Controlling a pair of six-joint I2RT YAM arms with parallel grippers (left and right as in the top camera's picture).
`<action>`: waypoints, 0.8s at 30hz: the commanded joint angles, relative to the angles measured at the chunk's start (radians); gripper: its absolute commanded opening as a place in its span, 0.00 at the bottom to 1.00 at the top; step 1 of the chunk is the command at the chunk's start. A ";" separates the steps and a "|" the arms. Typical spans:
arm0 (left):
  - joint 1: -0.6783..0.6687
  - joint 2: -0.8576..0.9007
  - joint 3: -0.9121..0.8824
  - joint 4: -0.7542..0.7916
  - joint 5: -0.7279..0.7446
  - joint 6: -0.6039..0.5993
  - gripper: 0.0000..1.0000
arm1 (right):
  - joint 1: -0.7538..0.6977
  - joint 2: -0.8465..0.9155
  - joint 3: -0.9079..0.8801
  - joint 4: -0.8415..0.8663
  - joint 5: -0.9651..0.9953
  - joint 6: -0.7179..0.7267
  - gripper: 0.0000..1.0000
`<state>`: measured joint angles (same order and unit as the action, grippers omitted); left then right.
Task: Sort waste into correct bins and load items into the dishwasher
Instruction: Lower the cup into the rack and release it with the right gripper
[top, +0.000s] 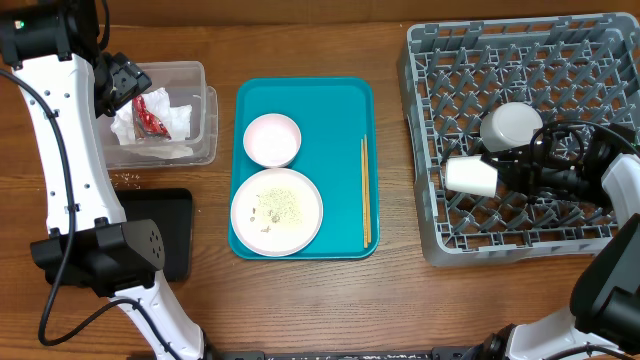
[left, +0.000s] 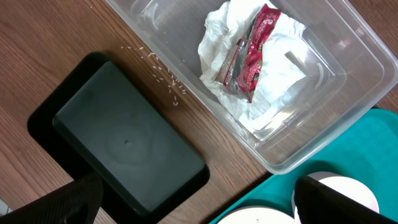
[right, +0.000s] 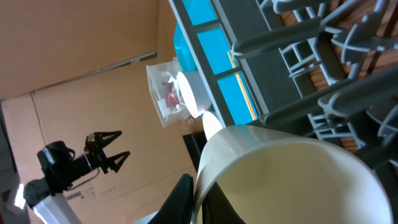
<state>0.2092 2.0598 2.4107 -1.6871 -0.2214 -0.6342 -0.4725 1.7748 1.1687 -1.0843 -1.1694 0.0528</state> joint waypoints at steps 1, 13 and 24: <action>-0.007 -0.009 -0.002 -0.002 -0.014 -0.017 1.00 | -0.008 0.001 -0.004 0.008 0.043 -0.009 0.07; -0.007 -0.010 -0.002 -0.002 -0.014 -0.017 1.00 | -0.003 0.001 -0.004 0.000 -0.179 -0.035 0.04; -0.007 -0.009 -0.002 -0.002 -0.014 -0.017 1.00 | 0.023 0.001 -0.005 -0.020 -0.018 -0.035 0.06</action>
<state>0.2092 2.0598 2.4107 -1.6871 -0.2214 -0.6342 -0.4671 1.7752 1.1675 -1.1099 -1.2144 0.0292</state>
